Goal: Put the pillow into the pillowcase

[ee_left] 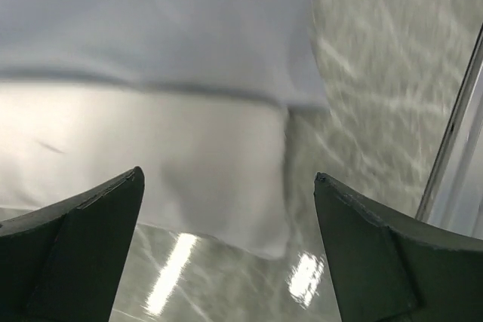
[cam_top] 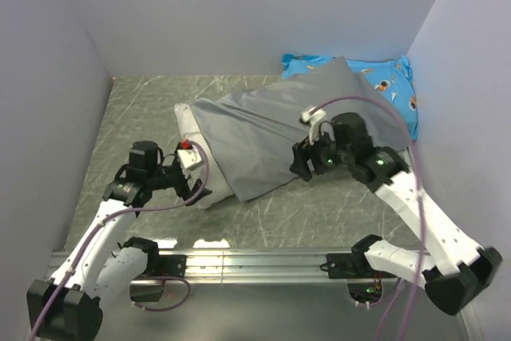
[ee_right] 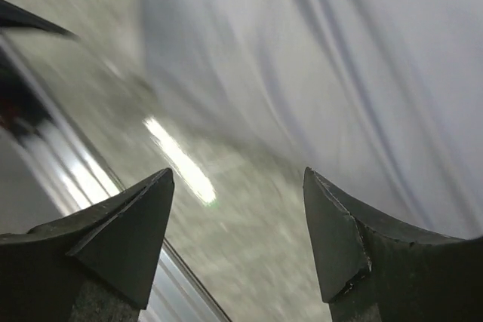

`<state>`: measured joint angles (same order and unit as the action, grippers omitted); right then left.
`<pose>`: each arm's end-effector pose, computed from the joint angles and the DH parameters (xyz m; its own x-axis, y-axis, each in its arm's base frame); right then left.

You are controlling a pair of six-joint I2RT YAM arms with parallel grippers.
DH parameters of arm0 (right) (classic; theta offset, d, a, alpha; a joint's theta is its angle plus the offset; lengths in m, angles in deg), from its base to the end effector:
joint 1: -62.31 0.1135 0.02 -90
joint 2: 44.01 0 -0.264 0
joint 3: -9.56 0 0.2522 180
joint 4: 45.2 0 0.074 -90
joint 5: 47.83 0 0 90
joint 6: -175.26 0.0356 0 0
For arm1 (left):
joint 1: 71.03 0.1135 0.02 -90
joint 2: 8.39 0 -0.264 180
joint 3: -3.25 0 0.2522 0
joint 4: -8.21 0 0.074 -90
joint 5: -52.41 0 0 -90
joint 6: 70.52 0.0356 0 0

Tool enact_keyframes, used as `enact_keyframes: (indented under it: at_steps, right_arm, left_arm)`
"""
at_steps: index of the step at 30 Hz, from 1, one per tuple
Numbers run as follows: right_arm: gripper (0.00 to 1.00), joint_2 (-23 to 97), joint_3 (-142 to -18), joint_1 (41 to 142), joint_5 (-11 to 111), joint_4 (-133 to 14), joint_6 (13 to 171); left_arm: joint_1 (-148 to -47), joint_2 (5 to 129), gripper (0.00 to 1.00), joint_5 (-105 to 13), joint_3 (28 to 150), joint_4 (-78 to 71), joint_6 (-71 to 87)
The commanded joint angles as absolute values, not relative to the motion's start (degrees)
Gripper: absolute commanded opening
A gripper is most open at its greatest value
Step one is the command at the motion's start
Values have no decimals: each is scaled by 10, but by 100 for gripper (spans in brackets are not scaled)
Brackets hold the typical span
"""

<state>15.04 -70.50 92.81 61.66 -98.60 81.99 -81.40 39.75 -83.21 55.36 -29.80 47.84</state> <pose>0.1753 0.1171 0.3727 -0.4197 -0.3096 -0.8532 -0.7464 0.6527 0.1303 0.1699 -0.0570 0.2722 -0.1480 0.3648 -0.9192 0.8850 0.4637 0.0416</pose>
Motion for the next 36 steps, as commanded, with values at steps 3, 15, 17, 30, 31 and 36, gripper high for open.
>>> enact_keyframes:
  at_steps: [3, 15, 17, 30, 31, 36]
  right_arm:
    - [75, 218, -596, 925, 554, -985, 726]
    - [75, 431, -768, 896, 488, -829, 757]
    - [76, 425, -799, 896, 518, -867, 761]
    - [76, 244, -597, 1032, 556, -896, 849]
    - [76, 256, -597, 1039, 542, -895, 849]
    - [77, 296, -629, 1127, 500, -902, 852]
  left_arm:
    - [-850, 425, 99, -729, 490, -300, 472]
    - [-967, 645, 52, -655, 571, -191, 387]
    - [-967, 676, 26, -704, 598, -208, 349]
    - [-965, 676, 1, -891, 655, -70, -18]
    - [-965, 681, 1, -892, 660, -65, -41]
    - [-964, 698, 0, -892, 682, -28, -96]
